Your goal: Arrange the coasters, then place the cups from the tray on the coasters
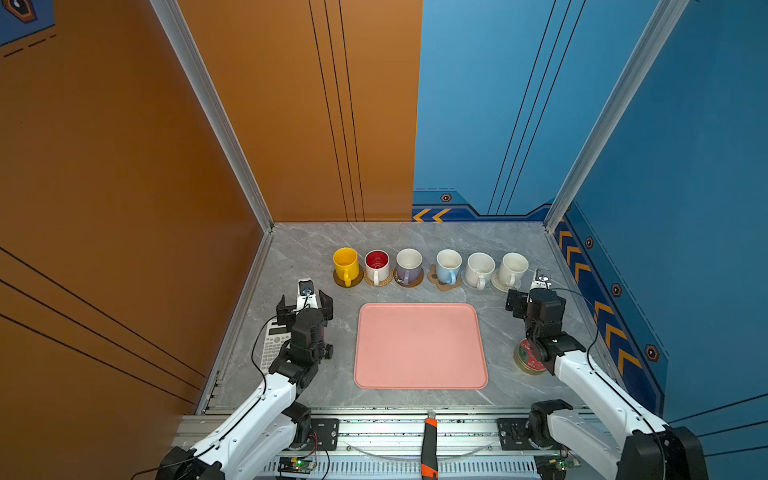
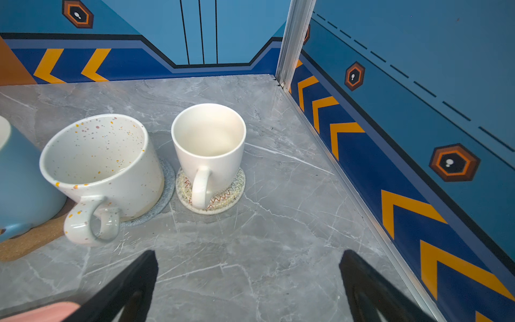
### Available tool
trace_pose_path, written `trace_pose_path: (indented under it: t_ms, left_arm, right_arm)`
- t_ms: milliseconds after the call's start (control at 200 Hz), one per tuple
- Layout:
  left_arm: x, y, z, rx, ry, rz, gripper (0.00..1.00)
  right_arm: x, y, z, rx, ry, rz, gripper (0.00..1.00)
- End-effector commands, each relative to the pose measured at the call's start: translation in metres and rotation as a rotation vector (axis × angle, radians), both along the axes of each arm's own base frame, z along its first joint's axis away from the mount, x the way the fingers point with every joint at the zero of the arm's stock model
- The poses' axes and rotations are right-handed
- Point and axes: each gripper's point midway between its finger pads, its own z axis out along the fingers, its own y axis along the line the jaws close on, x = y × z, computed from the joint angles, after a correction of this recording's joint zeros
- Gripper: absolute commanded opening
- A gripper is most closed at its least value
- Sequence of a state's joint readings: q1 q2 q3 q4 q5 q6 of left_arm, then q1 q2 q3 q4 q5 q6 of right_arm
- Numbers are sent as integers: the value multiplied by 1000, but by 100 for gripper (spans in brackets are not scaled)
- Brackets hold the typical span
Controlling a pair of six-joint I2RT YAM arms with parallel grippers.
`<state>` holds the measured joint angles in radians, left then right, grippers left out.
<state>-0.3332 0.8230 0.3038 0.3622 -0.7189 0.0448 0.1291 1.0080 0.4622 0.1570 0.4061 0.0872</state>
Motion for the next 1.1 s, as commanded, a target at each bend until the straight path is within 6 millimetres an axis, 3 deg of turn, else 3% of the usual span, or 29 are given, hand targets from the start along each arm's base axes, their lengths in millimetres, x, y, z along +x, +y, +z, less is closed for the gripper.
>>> trace_pose_path:
  t_ms: [0, 165, 420, 901, 1096]
  left_arm:
    - [6, 4, 4, -49, -61, -14, 98]
    - [13, 13, -7, -76, -55, -11, 98]
    - [32, 11, -29, -60, 0, -56, 98]
    - [65, 8, -61, -61, 53, -86, 98]
    - [72, 0, -68, -86, 8, -138, 98]
  right_arm:
    - [11, 1, -7, 0, -17, 28, 100]
    - [27, -1, -23, 7, -11, 40, 100]
    - [47, 5, -50, 16, 21, 75, 100]
    - [64, 5, -52, 35, 24, 101, 100]
    - [58, 5, -45, 107, -66, 133, 100]
